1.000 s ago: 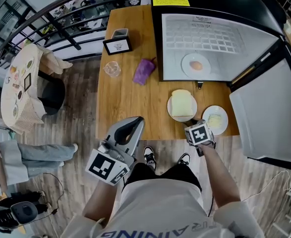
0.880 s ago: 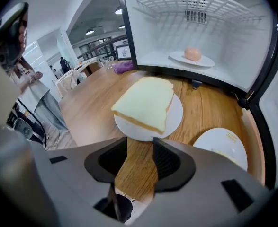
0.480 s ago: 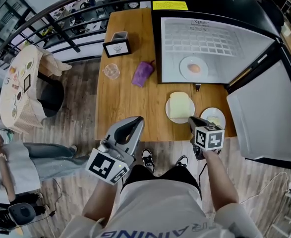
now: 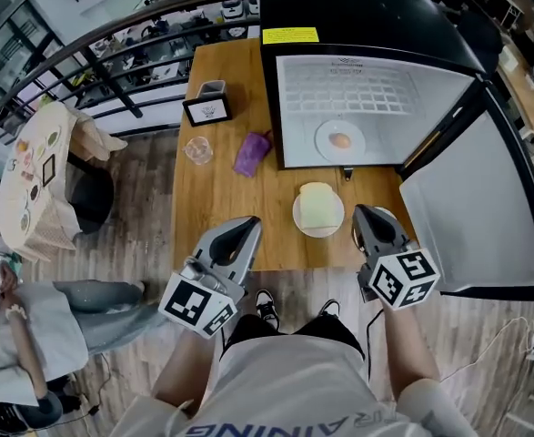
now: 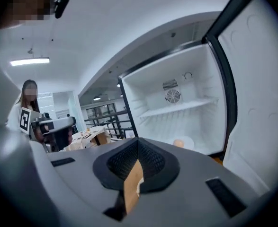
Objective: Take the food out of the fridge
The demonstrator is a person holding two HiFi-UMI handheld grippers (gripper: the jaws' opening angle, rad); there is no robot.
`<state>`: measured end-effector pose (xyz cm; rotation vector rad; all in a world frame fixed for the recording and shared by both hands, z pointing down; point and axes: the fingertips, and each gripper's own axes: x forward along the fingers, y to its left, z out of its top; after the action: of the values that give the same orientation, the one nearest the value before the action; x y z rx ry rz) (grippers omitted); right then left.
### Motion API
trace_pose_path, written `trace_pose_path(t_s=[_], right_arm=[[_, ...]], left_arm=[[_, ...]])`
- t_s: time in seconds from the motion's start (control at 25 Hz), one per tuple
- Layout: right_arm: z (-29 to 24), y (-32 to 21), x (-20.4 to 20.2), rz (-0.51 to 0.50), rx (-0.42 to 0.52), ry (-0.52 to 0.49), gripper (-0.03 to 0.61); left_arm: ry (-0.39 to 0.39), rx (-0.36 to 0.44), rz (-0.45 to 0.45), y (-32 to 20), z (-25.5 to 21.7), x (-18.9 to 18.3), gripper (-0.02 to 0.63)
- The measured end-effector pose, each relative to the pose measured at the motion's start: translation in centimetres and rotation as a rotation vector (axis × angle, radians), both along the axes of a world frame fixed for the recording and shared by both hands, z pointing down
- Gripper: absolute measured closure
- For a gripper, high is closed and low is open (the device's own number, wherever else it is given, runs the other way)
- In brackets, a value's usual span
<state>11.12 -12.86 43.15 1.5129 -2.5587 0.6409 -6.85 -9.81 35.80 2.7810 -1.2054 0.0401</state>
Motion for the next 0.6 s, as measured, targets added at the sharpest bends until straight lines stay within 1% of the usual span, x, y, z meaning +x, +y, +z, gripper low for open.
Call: trace_pose_path(t_s=[0.16, 0.28, 0.44, 0.6], right_arm=[[-5.1, 1.1, 0.6, 0.019, 0.147, 0.019, 0.558], [-8.4, 1.9, 1.2, 0.024, 0.229, 0.028, 0.558], [-11.2, 2.6, 2.2, 0.038, 0.278, 0.017, 0.558], [-12.0, 3.0, 2.9, 0.047, 0.285, 0.006, 0.558]], left_arm=[[-0.009, 0.035, 0.015, 0.4, -1.3, 1.2, 0.607], [-0.015, 0.064, 0.030, 0.6, -2.3, 2.2, 0.607], [-0.012, 0.095, 0.040, 0.8, -3.7, 3.0, 0.607], [-0.011, 0.116, 0.041, 1.1, -4.4, 3.5, 0.607]])
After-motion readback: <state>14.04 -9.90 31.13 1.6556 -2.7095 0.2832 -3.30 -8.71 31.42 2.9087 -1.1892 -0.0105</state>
